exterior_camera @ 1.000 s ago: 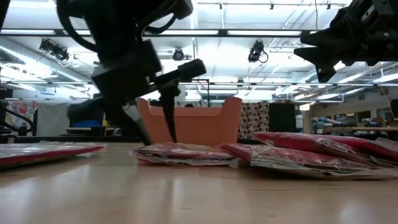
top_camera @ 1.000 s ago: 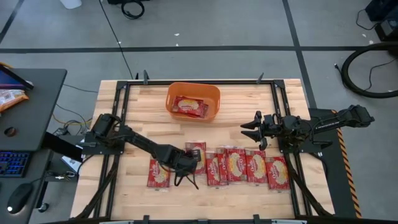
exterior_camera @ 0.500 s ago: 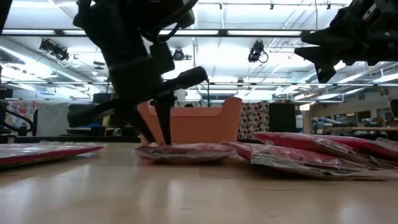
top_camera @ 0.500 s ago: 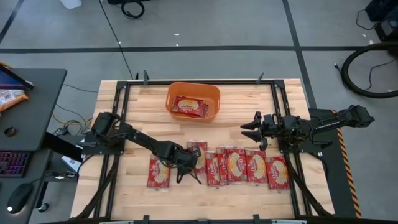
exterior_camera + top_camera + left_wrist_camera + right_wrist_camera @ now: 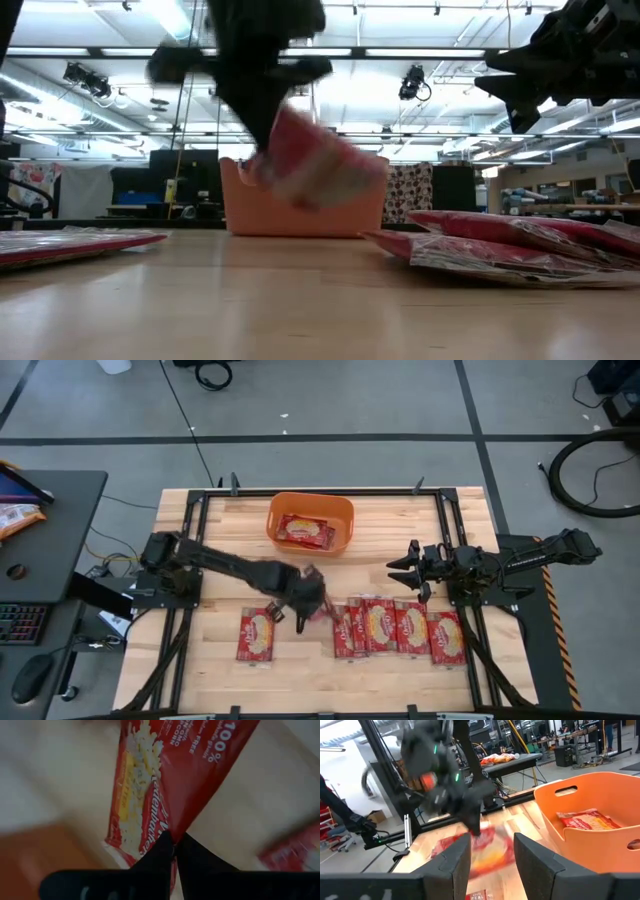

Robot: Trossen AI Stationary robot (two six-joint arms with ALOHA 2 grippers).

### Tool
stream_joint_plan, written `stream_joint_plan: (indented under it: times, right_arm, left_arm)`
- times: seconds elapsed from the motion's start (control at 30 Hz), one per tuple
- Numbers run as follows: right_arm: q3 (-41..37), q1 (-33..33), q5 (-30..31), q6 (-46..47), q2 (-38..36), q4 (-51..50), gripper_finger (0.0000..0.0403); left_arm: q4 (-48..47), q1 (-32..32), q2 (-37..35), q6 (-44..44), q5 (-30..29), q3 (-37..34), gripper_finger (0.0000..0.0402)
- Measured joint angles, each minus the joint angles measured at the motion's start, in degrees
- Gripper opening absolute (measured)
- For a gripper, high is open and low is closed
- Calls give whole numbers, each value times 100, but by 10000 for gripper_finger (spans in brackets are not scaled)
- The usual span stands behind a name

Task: Sort popcorn bags into baskets
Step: Put the red popcorn bag into the orange bin

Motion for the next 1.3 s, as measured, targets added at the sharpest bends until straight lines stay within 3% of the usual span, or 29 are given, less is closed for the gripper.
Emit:
stream_joint_plan:
  times: [0.2, 0.37, 0.53, 0.87, 1.13, 1.3]
  right_arm:
    - [0, -1, -1, 6, 9, 42, 154]
    - [0, 4, -16, 48, 65, 78, 154]
    - [0, 3, -18, 131, 66, 71, 154]
    - [0, 3, -28, 129, 66, 38, 154]
    - [0, 2, -61, 94, 65, 16, 154]
    - [0, 3, 62, -49, 63, 42, 154]
  left_arm:
    - [-1094, 671, -132, -2222, -82, 1293, 16]
    - [-1335, 1411, -125, -3748, -825, 1493, 16]
    - [-1195, 2177, 167, -3845, -871, 1494, 26]
    - [-496, 3001, 1014, -2373, -849, 1490, 39]
    - [-508, 2661, 1002, -2437, -763, 1492, 145]
    - [-984, 1966, 733, -3653, 244, 1503, 162]
